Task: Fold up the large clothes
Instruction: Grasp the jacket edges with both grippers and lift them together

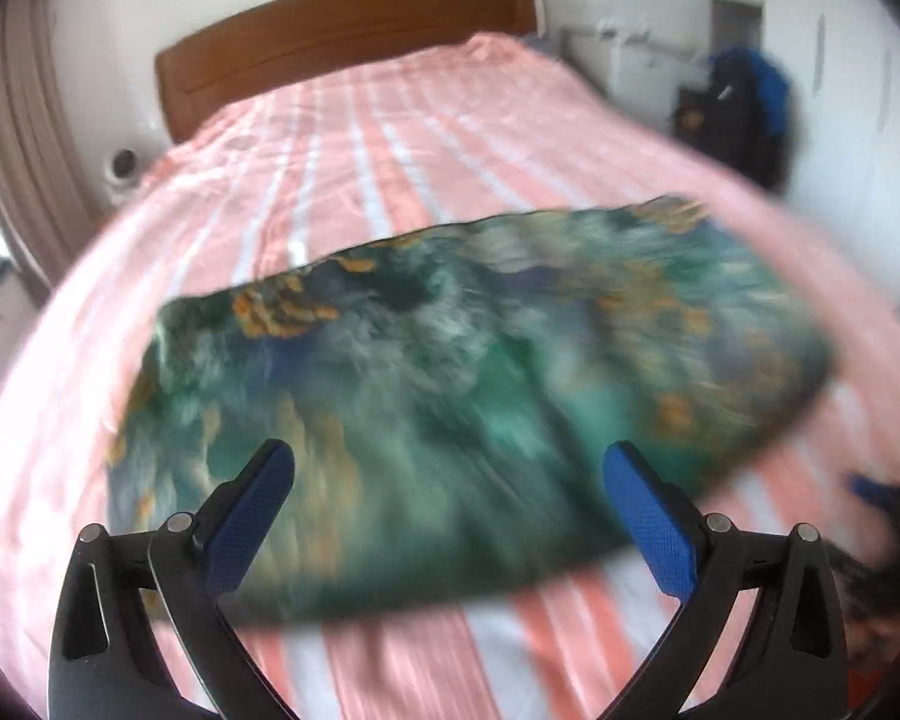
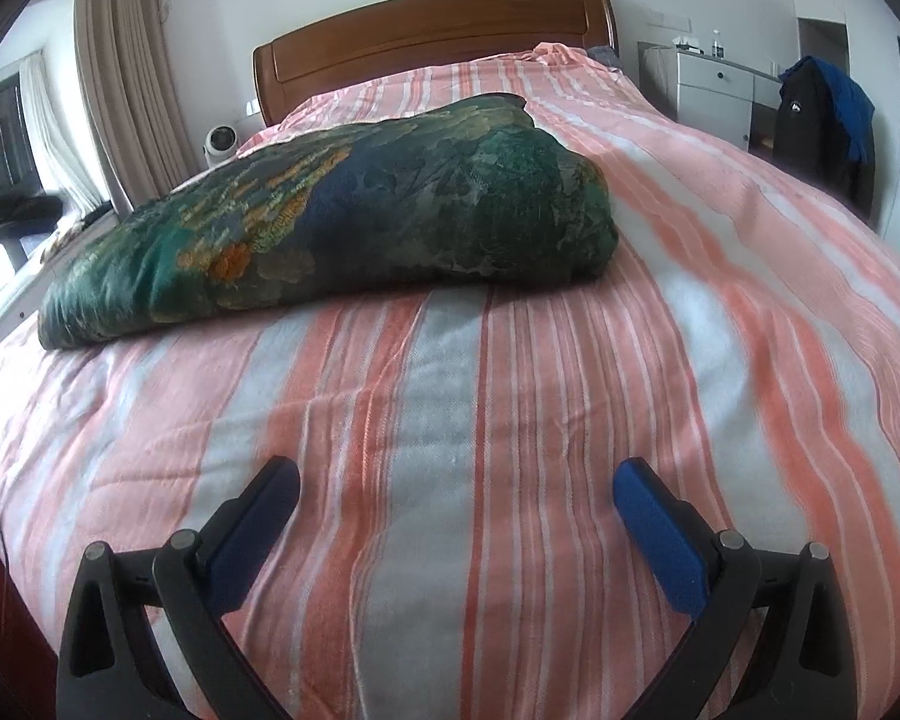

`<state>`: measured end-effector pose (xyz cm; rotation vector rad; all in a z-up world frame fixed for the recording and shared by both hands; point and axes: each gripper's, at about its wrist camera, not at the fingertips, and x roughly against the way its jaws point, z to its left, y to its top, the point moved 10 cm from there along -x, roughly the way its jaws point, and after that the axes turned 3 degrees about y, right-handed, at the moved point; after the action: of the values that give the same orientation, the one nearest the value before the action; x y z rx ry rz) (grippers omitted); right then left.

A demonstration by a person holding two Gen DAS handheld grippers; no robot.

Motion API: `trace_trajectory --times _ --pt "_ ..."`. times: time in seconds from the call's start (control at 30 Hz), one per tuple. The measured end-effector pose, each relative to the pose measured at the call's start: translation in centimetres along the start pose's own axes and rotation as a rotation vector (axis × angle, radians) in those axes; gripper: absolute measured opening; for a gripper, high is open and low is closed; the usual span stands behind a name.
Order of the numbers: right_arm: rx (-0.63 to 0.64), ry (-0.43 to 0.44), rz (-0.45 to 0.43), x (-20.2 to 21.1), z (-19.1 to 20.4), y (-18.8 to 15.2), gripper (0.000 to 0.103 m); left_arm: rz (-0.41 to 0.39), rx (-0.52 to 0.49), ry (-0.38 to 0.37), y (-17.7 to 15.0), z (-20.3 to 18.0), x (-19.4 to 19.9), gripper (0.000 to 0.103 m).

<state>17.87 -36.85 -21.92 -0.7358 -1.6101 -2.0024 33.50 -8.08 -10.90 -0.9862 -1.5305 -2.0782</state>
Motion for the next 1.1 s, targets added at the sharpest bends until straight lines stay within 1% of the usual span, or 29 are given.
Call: trace_trajectory --times 0.03,0.07,0.1,0.13,0.2,0.23,0.3,0.33,0.4,0.43,0.47,0.5,0.53,0.57,0.6,0.63,0.7,0.77,0.8,0.83,0.9,0.97,1.0,1.03,1.07,1.1 --pt "-0.020 0.014 -0.003 0.3 0.0 0.1 0.103 0.048 -0.023 0.048 -0.4 -0.5 -2.3 0.103" --pt "-0.040 0.022 -0.005 0.5 0.0 0.1 0.103 0.101 -0.045 0.063 -1.4 -1.2 -4.1 0.102" --pt "-0.069 0.034 -0.007 0.8 -0.1 0.3 0.103 0.158 -0.074 0.050 -3.1 -2.5 -5.6 0.102" --pt "-0.102 0.050 -0.008 1.0 -0.3 0.6 0.103 0.159 -0.092 0.043 -4.0 -3.1 -5.6 0.102" --pt "-0.180 0.094 -0.027 1.6 -1.0 1.9 0.103 0.109 -0.156 0.026 -5.3 -4.7 -4.1 0.102" --pt "-0.202 0.103 -0.041 1.9 -1.3 2.5 0.103 0.110 -0.199 -0.010 -6.2 -5.7 -3.1 0.102" --pt "-0.286 0.123 -0.088 1.8 -2.9 4.8 0.103 0.141 -0.232 -0.061 -7.4 -6.5 -1.8 0.102" --pt "-0.348 0.140 -0.101 1.1 -3.9 5.9 0.103 0.147 -0.225 -0.086 -7.5 -6.5 -0.9 0.102" --pt "-0.468 0.179 -0.122 -0.4 -5.4 7.7 0.103 0.150 -0.180 -0.145 -6.5 -6.2 0.6 0.102" --pt "-0.534 0.209 -0.132 -1.4 -6.0 8.7 0.103 0.144 -0.147 -0.180 -5.5 -6.0 1.5 0.102" --pt "-0.632 0.247 -0.132 -3.2 -6.8 9.4 0.103 0.134 -0.123 -0.204 -4.4 -6.2 2.4 0.102" --pt "-0.694 0.267 -0.122 -4.3 -7.2 9.6 0.103 0.121 -0.099 -0.224 -3.1 -6.0 3.1 0.102" --pt "-0.756 0.279 -0.117 -5.4 -7.5 9.7 0.100 0.101 -0.076 -0.242 -1.2 -6.7 3.9 0.102" --pt "-0.794 0.288 -0.119 -6.2 -7.5 9.9 0.093 0.085 -0.064 -0.254 0.1 -6.7 4.4 0.102" --pt "-0.791 0.300 -0.125 -6.3 -7.0 10.4 0.068 0.067 -0.056 -0.274 1.7 -7.1 5.1 0.102" --pt "-0.779 0.289 -0.125 -6.1 -6.5 10.6 0.055 0.057 -0.054 -0.292 3.0 -7.3 5.3 0.102" --pt "-0.696 0.265 -0.185 -3.7 -4.7 11.9 0.046 0.046 -0.057 -0.337 5.1 -8.5 5.8 0.102" --pt "-0.569 0.240 -0.237 -1.1 -2.1 13.5 0.044 0.047 -0.079 -0.422 7.1 -10.9 6.5 0.102" --pt "-0.494 0.229 -0.267 0.5 -0.4 14.2 0.043 0.062 -0.102 -0.479 7.8 -12.7 6.9 0.102" --pt "-0.408 0.216 -0.296 2.1 1.7 14.9 0.042 0.087 -0.126 -0.518 8.5 -13.5 6.6 0.102" --pt "-0.243 0.188 -0.334 4.2 5.8 16.0 0.042 0.120 -0.160 -0.545 9.1 -15.5 6.8 0.102" --pt "-0.090 0.167 -0.352 5.3 9.9 16.5 0.042 0.128 -0.184 -0.564 9.8 -16.7 7.4 0.102" --pt "-0.004 0.153 -0.357 5.7 12.2 16.4 0.042 0.137 -0.204 -0.560 10.0 -17.0 7.6 0.102" --pt "0.074 0.141 -0.366 5.9 14.3 16.3 0.042 0.144 -0.224 -0.530 9.9 -16.8 7.3 0.102" --pt "0.155 0.135 -0.378 6.2 16.6 16.2 0.042 0.144 -0.240 -0.478 9.8 -16.1 7.3 0.102" --pt "0.218 0.128 -0.389 6.4 18.4 16.0 0.042 0.139 -0.257 -0.400 9.7 -15.2 6.8 0.102"
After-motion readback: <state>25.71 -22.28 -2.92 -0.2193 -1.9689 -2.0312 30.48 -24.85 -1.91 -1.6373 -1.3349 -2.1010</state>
